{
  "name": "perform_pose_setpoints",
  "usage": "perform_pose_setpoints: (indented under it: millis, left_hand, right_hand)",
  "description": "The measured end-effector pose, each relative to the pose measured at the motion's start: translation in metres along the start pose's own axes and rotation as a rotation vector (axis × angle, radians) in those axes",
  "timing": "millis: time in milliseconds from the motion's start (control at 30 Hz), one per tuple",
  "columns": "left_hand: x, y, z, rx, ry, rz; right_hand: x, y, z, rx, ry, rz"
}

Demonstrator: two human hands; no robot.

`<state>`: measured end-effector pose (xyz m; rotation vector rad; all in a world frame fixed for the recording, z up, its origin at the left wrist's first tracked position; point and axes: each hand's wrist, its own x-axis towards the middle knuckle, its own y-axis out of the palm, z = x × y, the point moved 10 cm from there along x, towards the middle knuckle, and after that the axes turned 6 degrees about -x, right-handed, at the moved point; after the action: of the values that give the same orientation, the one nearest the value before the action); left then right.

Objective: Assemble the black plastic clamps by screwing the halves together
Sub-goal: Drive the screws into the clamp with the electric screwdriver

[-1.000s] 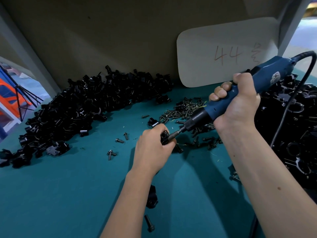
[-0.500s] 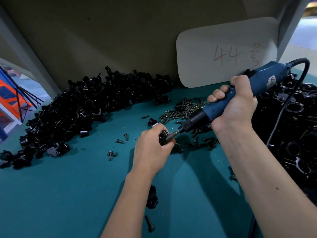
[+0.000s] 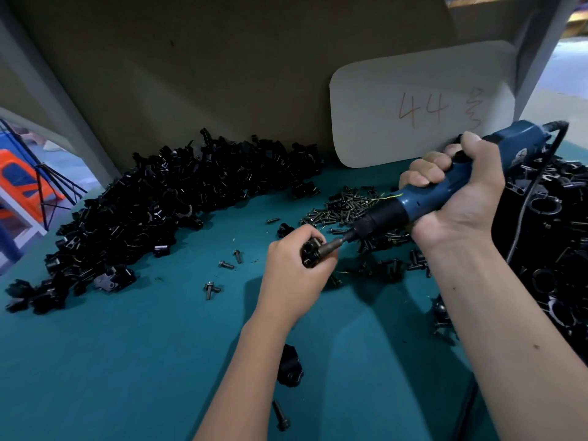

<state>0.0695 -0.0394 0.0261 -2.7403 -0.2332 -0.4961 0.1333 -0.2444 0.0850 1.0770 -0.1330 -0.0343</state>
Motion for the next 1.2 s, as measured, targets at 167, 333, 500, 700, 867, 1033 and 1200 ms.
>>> perform_pose_setpoints:
  millis: [167, 333, 500, 700, 867, 1033, 1200]
  left_hand:
    - [0.002, 0.003, 0.010, -0.329, -0.151, 0.066]
    - [0.003, -0.020, 0.033, -0.958, -0.422, -0.046]
    - [-0.002, -0.029, 0.047, -1.169, -0.567, -0.134]
    - [-0.002, -0.039, 0.058, -1.047, -0.563, -0.265]
    - [0.000, -0.042, 0.052, -0.958, -0.498, -0.261]
    - [0.001, -0.044, 0.049, -0.952, -0.476, -0.288]
    - [-0.001, -0.047, 0.054, -0.931, -0.507, -0.353]
  right_hand:
    - [-0.001, 0.013, 0.007, 0.111, 0.042, 0.149]
    - [0.000, 0.016, 0.016, 0.058, -0.006, 0.135]
    - [-0.006, 0.008, 0.000, -0.204, -0.064, -0.067]
    - [-0.010, -0.006, -0.018, -0.417, -0.085, -0.232]
    - [-0.009, -0.011, -0.054, -0.596, 0.117, -0.141]
    - [-0.016, -0.025, -0.097, -0.708, 0.335, -0.070]
    - [-0.019, -0.019, -0.112, -0.736, 0.355, 0.003]
